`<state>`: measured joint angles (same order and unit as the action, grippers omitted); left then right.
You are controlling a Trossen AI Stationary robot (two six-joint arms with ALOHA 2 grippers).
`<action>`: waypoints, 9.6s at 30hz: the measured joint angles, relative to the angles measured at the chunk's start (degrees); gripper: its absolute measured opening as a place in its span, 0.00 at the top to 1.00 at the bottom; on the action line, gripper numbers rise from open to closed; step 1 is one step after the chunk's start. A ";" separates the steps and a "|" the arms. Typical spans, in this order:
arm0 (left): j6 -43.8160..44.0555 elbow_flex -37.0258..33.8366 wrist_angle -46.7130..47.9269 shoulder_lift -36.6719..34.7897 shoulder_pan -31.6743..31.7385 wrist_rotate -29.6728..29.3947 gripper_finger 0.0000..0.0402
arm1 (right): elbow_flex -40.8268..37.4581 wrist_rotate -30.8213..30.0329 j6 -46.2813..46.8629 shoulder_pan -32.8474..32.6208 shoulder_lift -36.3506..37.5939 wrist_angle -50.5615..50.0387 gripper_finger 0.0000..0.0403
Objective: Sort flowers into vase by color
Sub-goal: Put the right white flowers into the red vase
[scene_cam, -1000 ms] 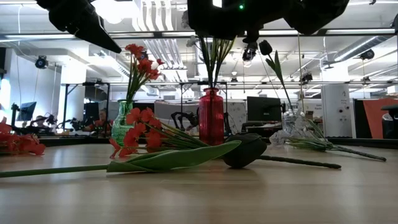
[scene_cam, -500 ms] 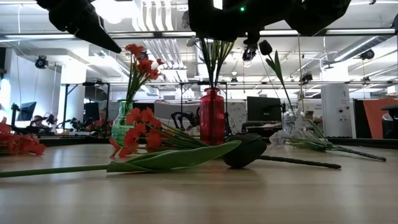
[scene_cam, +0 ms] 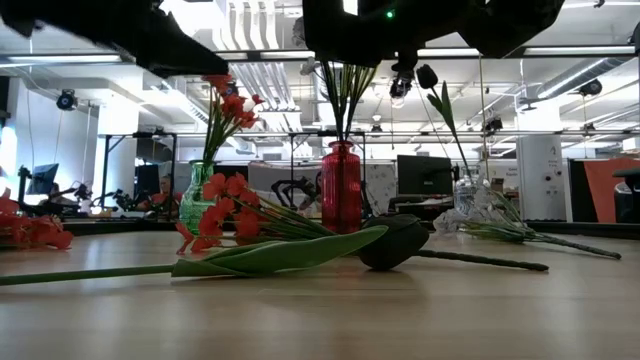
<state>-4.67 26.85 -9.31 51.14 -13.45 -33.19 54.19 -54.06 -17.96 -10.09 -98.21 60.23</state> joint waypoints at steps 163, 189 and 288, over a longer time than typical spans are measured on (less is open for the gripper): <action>2.19 9.00 -60.01 64.25 11.43 4.44 0.43 | -0.09 0.07 0.66 -2.62 0.17 -1.62 0.58; 2.33 8.87 -58.17 64.10 10.18 1.82 0.31 | -0.07 -0.02 -0.10 -4.22 2.35 -1.59 0.58; 2.58 4.67 -50.81 32.27 11.41 2.26 0.66 | 3.91 1.73 16.84 -6.54 21.66 -52.84 0.65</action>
<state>-2.09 31.53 -60.13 83.42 -2.05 -30.94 58.11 -52.34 -1.12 -16.62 -76.55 7.39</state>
